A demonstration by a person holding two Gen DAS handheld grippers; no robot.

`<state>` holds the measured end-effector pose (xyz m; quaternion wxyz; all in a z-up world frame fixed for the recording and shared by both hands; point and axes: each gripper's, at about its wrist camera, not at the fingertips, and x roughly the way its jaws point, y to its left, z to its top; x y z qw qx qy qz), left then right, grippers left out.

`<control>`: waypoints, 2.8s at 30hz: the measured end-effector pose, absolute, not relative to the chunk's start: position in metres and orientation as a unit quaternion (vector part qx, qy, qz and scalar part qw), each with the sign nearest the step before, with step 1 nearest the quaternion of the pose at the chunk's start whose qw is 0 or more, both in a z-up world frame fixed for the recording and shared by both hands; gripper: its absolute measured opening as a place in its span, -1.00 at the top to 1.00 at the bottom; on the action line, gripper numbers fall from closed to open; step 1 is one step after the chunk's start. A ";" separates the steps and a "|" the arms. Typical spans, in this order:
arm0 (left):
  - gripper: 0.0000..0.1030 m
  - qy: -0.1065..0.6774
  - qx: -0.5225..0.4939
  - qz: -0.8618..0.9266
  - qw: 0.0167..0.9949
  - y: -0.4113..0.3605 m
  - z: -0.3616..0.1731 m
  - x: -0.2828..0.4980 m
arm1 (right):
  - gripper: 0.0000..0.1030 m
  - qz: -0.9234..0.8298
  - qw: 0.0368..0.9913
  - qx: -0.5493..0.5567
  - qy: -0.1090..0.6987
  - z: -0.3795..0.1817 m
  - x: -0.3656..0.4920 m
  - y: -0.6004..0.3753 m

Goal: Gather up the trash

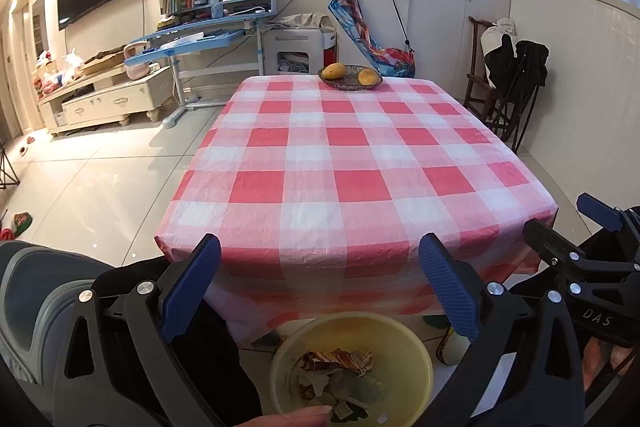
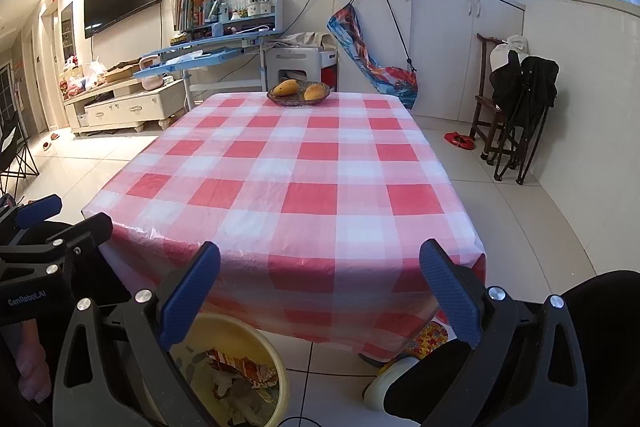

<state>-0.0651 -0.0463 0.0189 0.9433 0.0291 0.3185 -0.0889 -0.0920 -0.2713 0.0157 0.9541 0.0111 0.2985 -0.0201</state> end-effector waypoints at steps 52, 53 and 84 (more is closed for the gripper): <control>-0.86 0.392 0.024 -0.057 0.918 -0.056 0.070 -0.111 | -0.85 0.010 0.958 0.015 0.286 0.031 -0.088 -0.252; -0.86 0.393 0.023 -0.057 0.917 -0.055 0.069 -0.110 | -0.86 0.011 0.958 0.016 0.287 0.031 -0.087 -0.251; -0.86 0.390 0.022 -0.064 0.918 -0.059 0.070 -0.113 | -0.85 0.003 0.956 0.017 0.291 0.030 -0.087 -0.256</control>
